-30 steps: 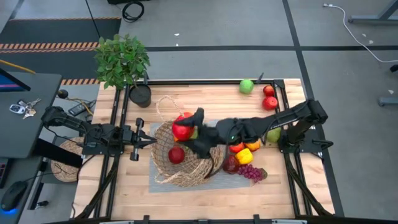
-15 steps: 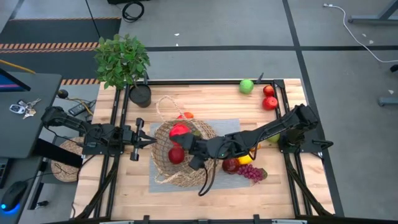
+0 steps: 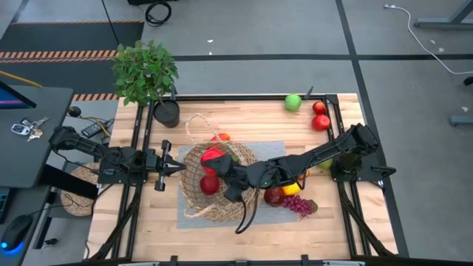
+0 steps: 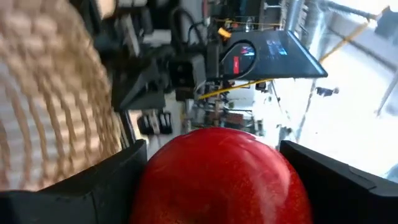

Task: Build produce basket
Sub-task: Put the red apple into the brown woven basket

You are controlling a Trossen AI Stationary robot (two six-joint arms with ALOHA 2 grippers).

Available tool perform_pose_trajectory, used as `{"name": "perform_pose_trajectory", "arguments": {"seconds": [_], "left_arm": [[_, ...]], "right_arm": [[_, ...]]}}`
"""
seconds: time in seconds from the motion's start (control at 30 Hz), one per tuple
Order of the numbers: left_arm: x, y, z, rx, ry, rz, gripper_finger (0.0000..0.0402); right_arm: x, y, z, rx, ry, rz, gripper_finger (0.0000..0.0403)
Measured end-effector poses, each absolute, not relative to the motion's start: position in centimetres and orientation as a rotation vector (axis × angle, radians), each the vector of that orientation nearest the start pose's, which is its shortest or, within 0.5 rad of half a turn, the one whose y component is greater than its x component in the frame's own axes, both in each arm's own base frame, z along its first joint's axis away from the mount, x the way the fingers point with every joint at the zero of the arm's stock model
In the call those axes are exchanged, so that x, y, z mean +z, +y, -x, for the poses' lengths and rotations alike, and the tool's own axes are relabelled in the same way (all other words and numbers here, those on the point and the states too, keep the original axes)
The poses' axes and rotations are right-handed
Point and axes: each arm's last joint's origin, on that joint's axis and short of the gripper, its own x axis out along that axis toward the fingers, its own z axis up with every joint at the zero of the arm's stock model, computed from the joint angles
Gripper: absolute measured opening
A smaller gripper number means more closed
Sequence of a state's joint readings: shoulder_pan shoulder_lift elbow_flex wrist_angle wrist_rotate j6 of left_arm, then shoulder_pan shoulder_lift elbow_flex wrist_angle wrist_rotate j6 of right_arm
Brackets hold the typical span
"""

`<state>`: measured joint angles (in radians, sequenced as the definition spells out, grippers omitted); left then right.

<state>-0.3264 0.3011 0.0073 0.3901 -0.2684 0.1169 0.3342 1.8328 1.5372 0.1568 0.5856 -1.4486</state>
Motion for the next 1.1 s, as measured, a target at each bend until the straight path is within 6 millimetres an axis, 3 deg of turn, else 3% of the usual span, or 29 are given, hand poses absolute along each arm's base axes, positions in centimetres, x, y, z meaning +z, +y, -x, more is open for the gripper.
{"name": "perform_pose_trajectory", "arguments": {"seconds": [0.2,0.33,0.6,0.83,0.93,1.1], "left_arm": [[17.8,-3.0,-11.1,-0.052,-0.096,-0.088,0.0034],[17.7,-3.0,-11.1,-0.052,-0.095,-0.089,0.0029],[17.7,-3.0,-11.1,-0.053,-0.095,-0.089,0.0035],[17.7,-3.0,-11.1,-0.053,-0.095,-0.089,0.0031],[17.7,-3.0,-11.1,-0.053,-0.095,-0.089,0.0028],[17.8,-3.0,-11.1,-0.053,-0.096,-0.088,0.0032]], "right_arm": [[33.6,12.3,-41.4,-0.083,0.190,1.195,0.0362],[35.2,11.6,-40.9,-0.031,0.088,0.935,0.0362],[37.3,8.2,-40.2,-0.111,0.029,0.334,0.0362],[37.7,5.5,-40.3,-0.098,0.002,-0.277,0.0362],[37.7,4.9,-40.5,-0.028,0.010,-0.381,0.0362],[37.7,4.6,-40.5,-0.017,0.019,-0.390,0.0362]]}}
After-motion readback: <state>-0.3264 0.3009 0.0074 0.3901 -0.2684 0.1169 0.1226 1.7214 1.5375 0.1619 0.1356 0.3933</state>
